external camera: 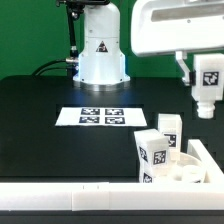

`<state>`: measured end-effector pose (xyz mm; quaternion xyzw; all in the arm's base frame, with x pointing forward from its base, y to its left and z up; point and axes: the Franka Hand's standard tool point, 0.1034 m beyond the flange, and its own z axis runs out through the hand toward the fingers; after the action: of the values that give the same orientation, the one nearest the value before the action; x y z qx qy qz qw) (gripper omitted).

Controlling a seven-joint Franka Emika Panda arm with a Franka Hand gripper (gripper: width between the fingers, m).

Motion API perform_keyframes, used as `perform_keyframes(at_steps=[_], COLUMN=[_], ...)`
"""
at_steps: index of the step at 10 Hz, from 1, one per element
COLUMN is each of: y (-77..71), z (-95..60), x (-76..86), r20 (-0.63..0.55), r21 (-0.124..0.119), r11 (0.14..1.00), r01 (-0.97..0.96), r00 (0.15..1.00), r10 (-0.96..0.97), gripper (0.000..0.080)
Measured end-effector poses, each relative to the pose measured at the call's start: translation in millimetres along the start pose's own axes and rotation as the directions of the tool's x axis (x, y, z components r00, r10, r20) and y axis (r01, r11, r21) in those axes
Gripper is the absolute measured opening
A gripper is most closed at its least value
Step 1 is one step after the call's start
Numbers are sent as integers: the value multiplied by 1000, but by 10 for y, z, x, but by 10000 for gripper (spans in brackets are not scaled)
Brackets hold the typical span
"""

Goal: Assemble stool

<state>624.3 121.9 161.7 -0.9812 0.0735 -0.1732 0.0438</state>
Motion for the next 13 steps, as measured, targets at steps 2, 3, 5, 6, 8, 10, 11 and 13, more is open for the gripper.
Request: perform_keyframes(at_steps=[2,3,5,6,8,10,11,13], y=[16,62,-15,-13,-6,62,111,117], z=[24,120,396,371,373,487,582,614], x=[-17,9,164,151,142,91,105,114], r20=[5,50,31,33,34,83,115,116], r21=[-3,-21,-31,-29,-30,-46,-57,-57], r11=[1000,999,990,991,991,990,990,991], r01=[2,45,135,129,128,132,128,117], r00=[1000,998,990,991,991,988,986,987], r10=[-2,-44,-134,-128,-127,-128,-121,-110], gripper=[320,320,320,320,320,320,320,320])
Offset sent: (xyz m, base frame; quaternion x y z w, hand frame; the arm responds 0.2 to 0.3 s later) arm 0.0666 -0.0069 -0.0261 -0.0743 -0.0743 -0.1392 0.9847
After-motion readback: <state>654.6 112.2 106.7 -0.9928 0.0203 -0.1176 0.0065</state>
